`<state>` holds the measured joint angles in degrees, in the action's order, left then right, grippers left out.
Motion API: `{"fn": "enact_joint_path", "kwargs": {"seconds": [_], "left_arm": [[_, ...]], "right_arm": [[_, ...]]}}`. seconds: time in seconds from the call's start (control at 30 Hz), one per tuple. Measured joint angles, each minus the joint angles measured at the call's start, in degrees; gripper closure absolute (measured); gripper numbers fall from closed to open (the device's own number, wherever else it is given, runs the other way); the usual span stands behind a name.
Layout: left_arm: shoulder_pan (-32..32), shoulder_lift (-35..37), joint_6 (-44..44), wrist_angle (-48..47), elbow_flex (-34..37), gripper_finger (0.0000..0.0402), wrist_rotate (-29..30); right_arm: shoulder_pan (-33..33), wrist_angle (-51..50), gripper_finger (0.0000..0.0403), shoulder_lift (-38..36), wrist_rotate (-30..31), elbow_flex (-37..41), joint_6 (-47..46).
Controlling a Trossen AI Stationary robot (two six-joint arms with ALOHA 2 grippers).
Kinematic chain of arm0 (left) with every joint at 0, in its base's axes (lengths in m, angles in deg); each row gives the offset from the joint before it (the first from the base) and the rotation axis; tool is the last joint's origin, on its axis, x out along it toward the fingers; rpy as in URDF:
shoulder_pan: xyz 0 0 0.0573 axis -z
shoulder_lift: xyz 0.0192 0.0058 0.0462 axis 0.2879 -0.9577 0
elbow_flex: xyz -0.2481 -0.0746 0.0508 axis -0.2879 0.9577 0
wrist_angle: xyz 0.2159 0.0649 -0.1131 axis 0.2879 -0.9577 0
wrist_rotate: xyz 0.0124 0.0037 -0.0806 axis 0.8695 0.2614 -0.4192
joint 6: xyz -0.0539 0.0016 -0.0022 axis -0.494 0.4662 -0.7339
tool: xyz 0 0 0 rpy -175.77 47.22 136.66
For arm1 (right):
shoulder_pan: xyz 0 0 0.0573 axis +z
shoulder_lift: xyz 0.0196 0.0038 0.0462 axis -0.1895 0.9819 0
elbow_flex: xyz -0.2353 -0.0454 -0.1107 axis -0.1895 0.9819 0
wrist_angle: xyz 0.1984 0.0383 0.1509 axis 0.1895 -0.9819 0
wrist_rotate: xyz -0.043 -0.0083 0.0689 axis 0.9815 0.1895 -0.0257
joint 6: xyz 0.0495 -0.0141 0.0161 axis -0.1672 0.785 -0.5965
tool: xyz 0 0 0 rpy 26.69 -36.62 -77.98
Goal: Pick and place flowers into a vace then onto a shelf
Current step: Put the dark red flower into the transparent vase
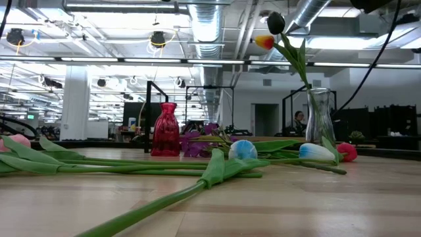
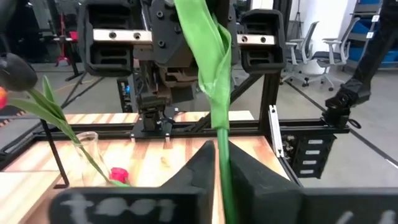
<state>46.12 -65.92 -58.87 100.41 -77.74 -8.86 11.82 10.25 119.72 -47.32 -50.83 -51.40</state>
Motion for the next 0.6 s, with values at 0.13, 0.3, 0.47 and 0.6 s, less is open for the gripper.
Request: {"fn": "enact_joint_path", "kwargs": {"seconds": [0.13,0.3,0.47,0.6], "left_arm": [[-0.02,0.00,-1.26,-1.80,0.00,0.0320,0.04],[-0.02,0.02,-2.59,-3.72,0.00,0.0243,-0.27],[0.51,0.02,-2.61,-4.53,0.00,0.0193,-0.75],[0.61,0.02,-2.90,-5.29,0.00,0.0177,-2.43]], "right_arm": [[-0.01,-0.62,0.0400,0.00,-0.02,0.00,-0.04],[0.00,-4.28,0.0401,-0.55,2.12,0.00,-0.06],[-0.02,-15.26,0.0402,-5.13,7.23,0.02,-0.15],[0.49,-26.06,0.0402,-11.08,10.09,0.02,-1.11]]}}
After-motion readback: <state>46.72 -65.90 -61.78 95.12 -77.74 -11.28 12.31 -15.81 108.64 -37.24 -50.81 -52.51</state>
